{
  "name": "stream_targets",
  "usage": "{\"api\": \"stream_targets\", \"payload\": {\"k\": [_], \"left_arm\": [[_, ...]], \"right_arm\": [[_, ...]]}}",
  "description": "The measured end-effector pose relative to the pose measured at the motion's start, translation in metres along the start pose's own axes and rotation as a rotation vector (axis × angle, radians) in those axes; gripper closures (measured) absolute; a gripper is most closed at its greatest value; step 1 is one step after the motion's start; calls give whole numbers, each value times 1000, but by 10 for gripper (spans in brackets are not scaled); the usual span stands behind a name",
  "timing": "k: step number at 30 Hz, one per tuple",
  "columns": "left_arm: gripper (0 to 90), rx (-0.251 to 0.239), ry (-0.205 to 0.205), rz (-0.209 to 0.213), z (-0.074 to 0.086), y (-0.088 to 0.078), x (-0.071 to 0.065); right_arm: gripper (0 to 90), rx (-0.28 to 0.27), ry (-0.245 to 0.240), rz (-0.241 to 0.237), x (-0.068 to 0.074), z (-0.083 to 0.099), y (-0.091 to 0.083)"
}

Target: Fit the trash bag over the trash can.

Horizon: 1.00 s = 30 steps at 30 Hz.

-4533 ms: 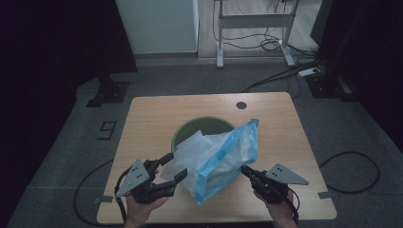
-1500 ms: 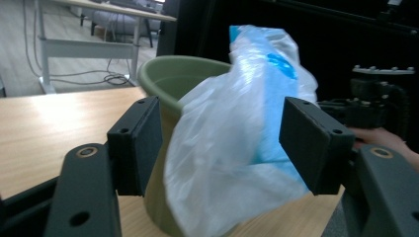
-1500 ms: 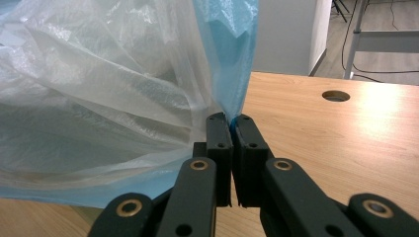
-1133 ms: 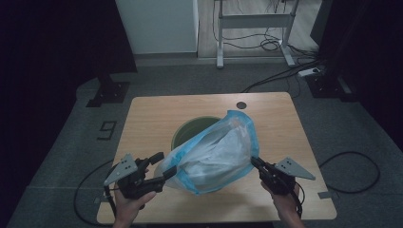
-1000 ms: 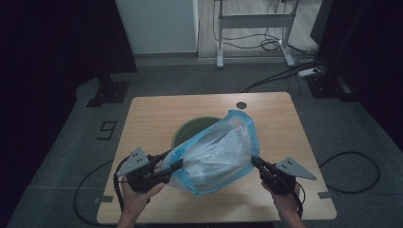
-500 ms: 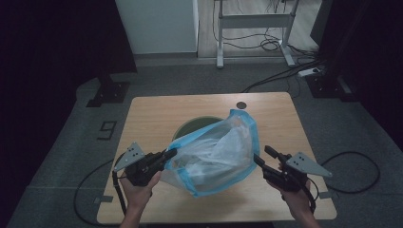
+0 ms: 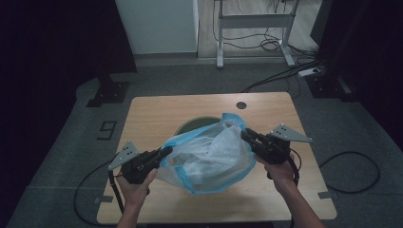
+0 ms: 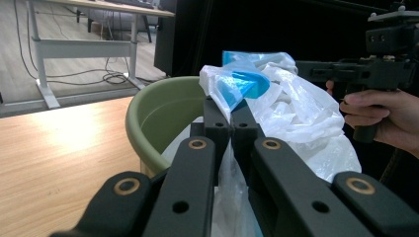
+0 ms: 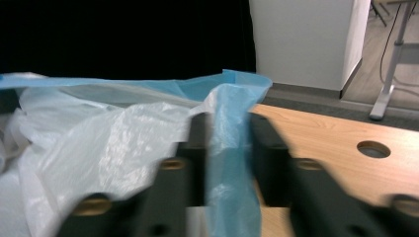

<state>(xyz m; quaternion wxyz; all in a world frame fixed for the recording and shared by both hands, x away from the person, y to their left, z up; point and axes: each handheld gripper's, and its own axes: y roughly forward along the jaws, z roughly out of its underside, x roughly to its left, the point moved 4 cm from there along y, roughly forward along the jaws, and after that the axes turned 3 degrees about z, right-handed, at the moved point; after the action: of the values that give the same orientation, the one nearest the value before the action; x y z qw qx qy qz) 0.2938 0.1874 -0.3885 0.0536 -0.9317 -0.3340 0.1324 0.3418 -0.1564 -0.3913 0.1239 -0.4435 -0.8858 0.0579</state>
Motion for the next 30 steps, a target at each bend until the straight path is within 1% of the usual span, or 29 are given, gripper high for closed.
{"api": "stream_targets", "payload": {"k": [2,4,6,8,9,12,14,17,20,23,24,25,26,27,30], "left_arm": [[891,-7,-6,-6,1,-2,3],[891,-19,-17,-23,1,-4,8],[893,-24,-20,-62,3,-5,15],[894,-26,-21,-81,4,-5,20],[894,-25,-22,-92,4,-5,24],[894,-25,-42,-111,5,-1,35],[894,-20,-58,-122,5,3,42],[894,-6,-75,-135,7,9,53],[894,20,-85,-158,11,16,63],[894,46,-103,-176,18,23,73],[894,60,-111,-180,20,26,76],[894,98,-120,-191,26,32,82],[893,98,-120,-191,26,32,82],[893,120,-120,-200,29,36,84],[893,166,-153,-193,37,46,90]], "right_arm": [[866,-3,-21,21,0,1,0],[885,-9,-27,66,-4,1,0],[889,-14,-21,110,-12,2,0],[889,-15,-25,142,-20,2,2],[889,-10,-35,157,-24,2,5],[889,-3,-42,179,-33,2,12],[888,-4,-46,189,-36,2,18],[885,-1,-44,191,-37,3,27],[884,13,-31,201,-39,8,36],[885,26,-32,208,-40,14,44],[885,35,-42,213,-39,17,47],[885,45,-44,214,-39,19,50],[885,45,-44,214,-39,19,50],[884,62,-41,214,-39,24,55],[884,93,-34,215,-41,33,64]]}}
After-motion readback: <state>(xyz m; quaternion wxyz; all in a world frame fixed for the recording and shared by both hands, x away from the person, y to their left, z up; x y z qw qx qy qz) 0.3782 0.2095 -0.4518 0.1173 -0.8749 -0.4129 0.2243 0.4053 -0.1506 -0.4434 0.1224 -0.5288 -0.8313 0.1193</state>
